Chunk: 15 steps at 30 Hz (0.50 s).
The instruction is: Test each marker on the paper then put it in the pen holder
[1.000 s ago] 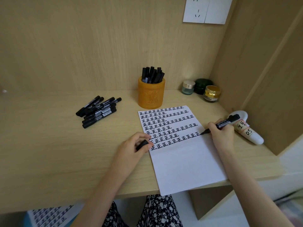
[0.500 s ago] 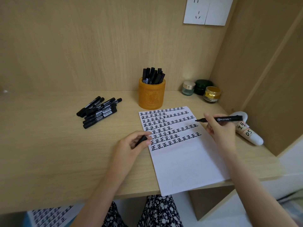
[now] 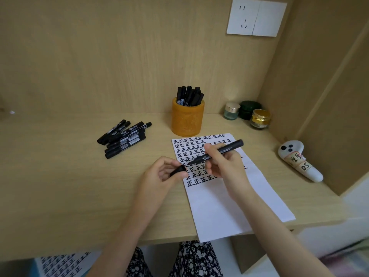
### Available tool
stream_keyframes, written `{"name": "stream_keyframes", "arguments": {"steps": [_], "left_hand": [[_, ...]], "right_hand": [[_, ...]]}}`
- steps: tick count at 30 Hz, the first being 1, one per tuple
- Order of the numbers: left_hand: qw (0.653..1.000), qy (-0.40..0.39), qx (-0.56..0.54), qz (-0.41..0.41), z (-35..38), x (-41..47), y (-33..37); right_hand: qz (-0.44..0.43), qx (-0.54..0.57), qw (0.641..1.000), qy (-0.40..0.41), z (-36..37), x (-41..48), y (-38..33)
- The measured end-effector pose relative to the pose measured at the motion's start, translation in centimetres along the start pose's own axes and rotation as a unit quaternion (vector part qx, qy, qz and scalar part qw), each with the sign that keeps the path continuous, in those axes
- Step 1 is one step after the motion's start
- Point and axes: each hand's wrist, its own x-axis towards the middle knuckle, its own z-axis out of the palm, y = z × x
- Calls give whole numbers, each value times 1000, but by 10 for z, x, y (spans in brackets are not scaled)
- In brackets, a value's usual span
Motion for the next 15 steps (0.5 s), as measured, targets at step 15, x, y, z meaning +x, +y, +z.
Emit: {"name": "stream_keyframes", "arguments": {"steps": [15], "left_hand": [[999, 31, -18, 38, -1, -13, 12]], "right_hand": [[-68, -43, 996, -46, 23, -10, 10]]}}
